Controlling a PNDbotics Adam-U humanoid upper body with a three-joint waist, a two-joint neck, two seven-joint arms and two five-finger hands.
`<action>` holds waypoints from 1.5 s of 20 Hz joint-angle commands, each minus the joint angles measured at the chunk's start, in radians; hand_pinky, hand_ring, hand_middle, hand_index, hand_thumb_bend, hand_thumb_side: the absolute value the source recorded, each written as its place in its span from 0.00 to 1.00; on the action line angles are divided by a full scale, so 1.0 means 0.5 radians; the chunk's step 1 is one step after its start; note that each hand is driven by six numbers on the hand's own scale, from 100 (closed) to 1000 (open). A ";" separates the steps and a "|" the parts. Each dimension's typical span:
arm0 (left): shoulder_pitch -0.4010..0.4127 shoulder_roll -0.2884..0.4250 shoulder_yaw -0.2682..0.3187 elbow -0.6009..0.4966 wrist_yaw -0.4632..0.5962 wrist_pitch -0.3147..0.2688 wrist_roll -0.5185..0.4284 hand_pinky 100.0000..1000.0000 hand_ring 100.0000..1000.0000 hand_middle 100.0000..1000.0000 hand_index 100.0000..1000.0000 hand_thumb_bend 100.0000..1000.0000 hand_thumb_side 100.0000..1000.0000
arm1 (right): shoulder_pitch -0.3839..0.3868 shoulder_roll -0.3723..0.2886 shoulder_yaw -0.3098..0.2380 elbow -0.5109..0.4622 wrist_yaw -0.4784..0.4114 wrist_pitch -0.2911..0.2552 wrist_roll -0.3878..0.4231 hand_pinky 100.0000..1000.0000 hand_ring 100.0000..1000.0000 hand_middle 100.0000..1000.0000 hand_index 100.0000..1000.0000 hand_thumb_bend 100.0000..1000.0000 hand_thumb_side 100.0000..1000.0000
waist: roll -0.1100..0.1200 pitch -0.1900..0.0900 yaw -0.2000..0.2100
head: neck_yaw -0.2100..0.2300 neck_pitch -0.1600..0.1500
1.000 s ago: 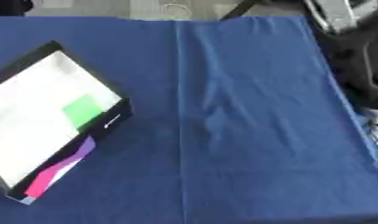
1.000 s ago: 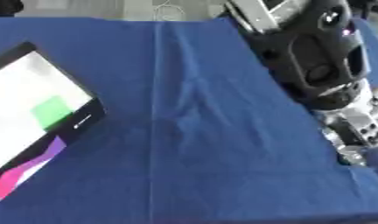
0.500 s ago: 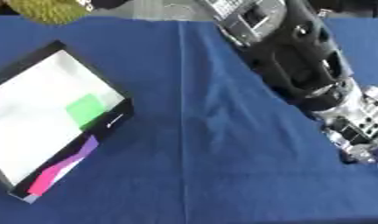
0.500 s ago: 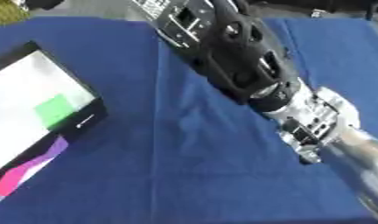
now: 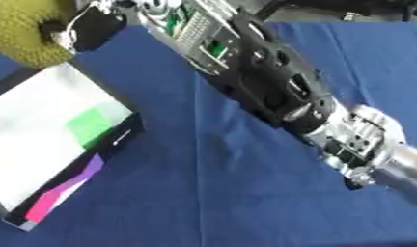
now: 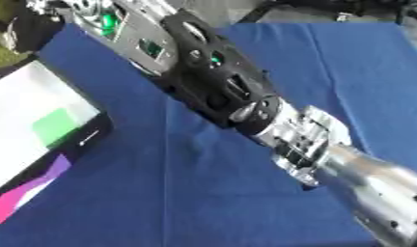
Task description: Pick up objects on the table and place them in the box.
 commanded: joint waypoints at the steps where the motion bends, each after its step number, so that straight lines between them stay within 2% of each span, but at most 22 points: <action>1: -0.041 0.076 0.017 -0.040 0.006 0.000 -0.003 0.75 0.76 0.53 0.77 0.51 0.54 | -0.018 0.049 -0.002 0.086 0.039 -0.035 -0.020 0.77 0.52 0.36 0.55 0.00 0.00 | 0.030 0.011 0.018 | -0.033 -0.038; 8: -0.075 0.051 0.004 -0.048 0.015 0.003 -0.018 0.75 0.76 0.53 0.77 0.51 0.54 | 0.064 0.133 0.017 0.277 0.122 -0.098 -0.059 0.77 0.52 0.36 0.56 0.00 0.00 | 0.023 0.035 0.069 | 0.008 -0.077; 15: -0.078 0.042 0.011 -0.048 0.019 0.001 -0.014 0.75 0.76 0.53 0.77 0.51 0.54 | 0.100 0.179 0.027 0.394 0.201 -0.160 -0.084 0.78 0.55 0.38 0.58 0.00 0.00 | 0.009 0.056 0.089 | -0.028 -0.084; 19: -0.069 0.037 0.015 -0.046 0.021 0.000 -0.010 0.75 0.76 0.53 0.77 0.51 0.54 | 0.108 0.172 0.034 0.406 0.277 -0.216 -0.022 0.80 0.70 0.53 0.73 0.00 0.00 | 0.006 0.058 0.088 | -0.040 -0.090; 21: -0.067 0.038 0.017 -0.046 0.021 -0.001 -0.009 0.75 0.76 0.53 0.77 0.51 0.54 | 0.109 0.168 0.033 0.398 0.321 -0.246 0.045 0.85 0.80 0.69 0.86 0.00 0.00 | 0.006 0.058 0.086 | -0.044 -0.091; 22: -0.065 0.038 0.018 -0.046 0.021 -0.002 -0.009 0.75 0.76 0.53 0.77 0.51 0.54 | 0.108 0.165 0.028 0.385 0.336 -0.262 0.074 0.88 0.85 0.76 0.92 0.00 0.10 | 0.006 0.059 0.085 | -0.045 -0.091; 23: -0.062 0.038 0.019 -0.045 0.021 -0.002 -0.008 0.75 0.76 0.53 0.77 0.51 0.54 | 0.106 0.159 0.020 0.362 0.346 -0.274 0.093 0.92 0.91 0.82 0.97 0.00 0.25 | 0.006 0.059 0.083 | -0.047 -0.091; 27: -0.051 0.038 0.024 -0.039 0.024 -0.003 -0.004 0.75 0.76 0.53 0.77 0.51 0.54 | 0.096 0.125 0.002 0.244 0.403 -0.294 0.126 0.97 0.98 0.86 1.00 0.08 0.38 | 0.003 0.060 0.072 | -0.071 -0.080; 28: -0.050 0.039 0.025 -0.038 0.024 -0.003 -0.003 0.75 0.76 0.53 0.77 0.51 0.54 | 0.096 0.117 0.000 0.215 0.413 -0.298 0.134 0.98 0.98 0.87 1.00 0.08 0.43 | 0.003 0.059 0.068 | -0.075 -0.076; 30: -0.049 0.040 0.025 -0.038 0.024 -0.004 -0.003 0.75 0.76 0.53 0.77 0.51 0.54 | 0.099 0.103 -0.009 0.166 0.412 -0.300 0.158 0.99 0.99 0.89 1.00 0.07 0.45 | 0.003 0.057 0.061 | -0.076 -0.067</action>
